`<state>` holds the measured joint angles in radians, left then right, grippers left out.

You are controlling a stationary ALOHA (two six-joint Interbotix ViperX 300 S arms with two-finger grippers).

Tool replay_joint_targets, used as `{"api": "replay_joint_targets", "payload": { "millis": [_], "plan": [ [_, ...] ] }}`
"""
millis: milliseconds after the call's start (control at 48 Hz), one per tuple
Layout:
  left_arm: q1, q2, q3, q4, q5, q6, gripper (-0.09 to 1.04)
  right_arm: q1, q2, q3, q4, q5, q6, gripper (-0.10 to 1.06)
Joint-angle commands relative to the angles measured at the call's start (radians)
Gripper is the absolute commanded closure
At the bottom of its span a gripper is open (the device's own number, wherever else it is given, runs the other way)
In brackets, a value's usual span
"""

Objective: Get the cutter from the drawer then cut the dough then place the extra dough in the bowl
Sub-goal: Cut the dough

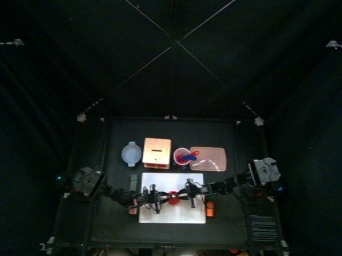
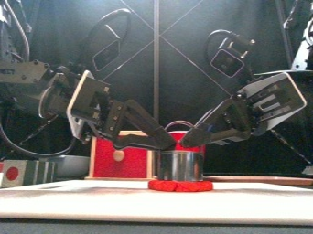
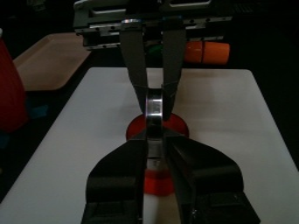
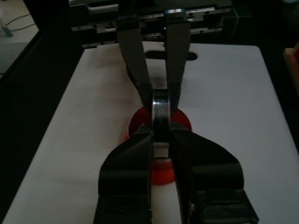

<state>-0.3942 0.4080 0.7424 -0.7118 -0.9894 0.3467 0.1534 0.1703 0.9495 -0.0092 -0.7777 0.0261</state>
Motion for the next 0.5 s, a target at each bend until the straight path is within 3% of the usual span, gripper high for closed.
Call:
{"api": "replay_joint_targets", "payload": {
  "millis": [21,500],
  "plan": [
    [-0.003,-0.021,-0.002,0.000,0.023,0.000,0.38,-0.008,-0.017,-0.003,-0.002,-0.005,-0.005,0.50],
    [-0.002,-0.009,0.012,-0.025,0.110,-0.002,0.43,-0.031,0.023,0.005,-0.009,-0.005,-0.005,0.51]
  ]
}}
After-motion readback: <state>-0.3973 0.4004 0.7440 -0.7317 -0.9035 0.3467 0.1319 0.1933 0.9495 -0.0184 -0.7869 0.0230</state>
